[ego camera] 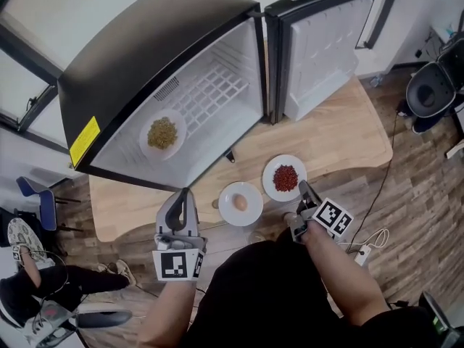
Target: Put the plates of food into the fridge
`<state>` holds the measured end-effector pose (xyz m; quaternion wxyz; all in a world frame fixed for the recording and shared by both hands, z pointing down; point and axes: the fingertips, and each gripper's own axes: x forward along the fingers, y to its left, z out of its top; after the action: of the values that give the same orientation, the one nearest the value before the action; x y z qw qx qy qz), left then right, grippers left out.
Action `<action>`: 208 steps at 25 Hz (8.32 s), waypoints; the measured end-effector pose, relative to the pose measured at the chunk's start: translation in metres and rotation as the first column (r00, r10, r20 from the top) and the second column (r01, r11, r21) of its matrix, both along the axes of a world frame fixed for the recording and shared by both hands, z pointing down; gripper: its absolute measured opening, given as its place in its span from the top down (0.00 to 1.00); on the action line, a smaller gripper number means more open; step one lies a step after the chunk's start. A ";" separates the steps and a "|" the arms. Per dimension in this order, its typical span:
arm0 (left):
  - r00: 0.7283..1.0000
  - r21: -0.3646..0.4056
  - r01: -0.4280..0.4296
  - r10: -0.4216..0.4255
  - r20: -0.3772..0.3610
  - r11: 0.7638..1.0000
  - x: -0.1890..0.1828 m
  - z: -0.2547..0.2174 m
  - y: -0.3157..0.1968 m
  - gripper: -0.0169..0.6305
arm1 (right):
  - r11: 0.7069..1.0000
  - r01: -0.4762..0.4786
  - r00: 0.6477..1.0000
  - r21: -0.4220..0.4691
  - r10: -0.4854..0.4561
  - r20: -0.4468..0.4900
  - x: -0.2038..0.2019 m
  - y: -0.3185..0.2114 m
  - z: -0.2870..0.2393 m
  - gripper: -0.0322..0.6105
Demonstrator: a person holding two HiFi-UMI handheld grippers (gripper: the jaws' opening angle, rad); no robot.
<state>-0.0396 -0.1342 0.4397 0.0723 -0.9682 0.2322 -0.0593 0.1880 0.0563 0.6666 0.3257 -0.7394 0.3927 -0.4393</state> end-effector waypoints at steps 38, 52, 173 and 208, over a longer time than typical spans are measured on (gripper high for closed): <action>0.961 -0.017 0.237 -0.237 -0.141 0.971 -0.004 -0.075 -0.050 0.97 | 0.912 0.329 0.941 0.243 -0.294 -0.170 0.020 -0.174 -0.211 0.90; 0.954 -0.024 0.265 -0.266 -0.141 0.964 0.009 -0.086 -0.069 0.97 | 0.892 0.380 0.922 0.244 -0.345 -0.174 0.024 -0.247 -0.217 0.90; 0.990 -0.055 0.137 -0.138 -0.012 0.989 -0.164 0.005 0.003 0.97 | 0.989 0.149 0.975 0.024 -0.151 0.165 -0.159 -0.047 0.020 0.90; 0.935 -0.049 0.337 -0.341 -0.098 0.940 -0.134 -0.034 -0.098 0.97 | 0.929 0.359 0.926 0.093 -0.367 0.087 -0.101 -0.208 -0.061 0.90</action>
<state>-0.1733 -0.2320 0.4052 0.0334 -0.9164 0.3981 -0.0237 0.0867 -0.1515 0.6057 0.2863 -0.6175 0.5217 -0.5144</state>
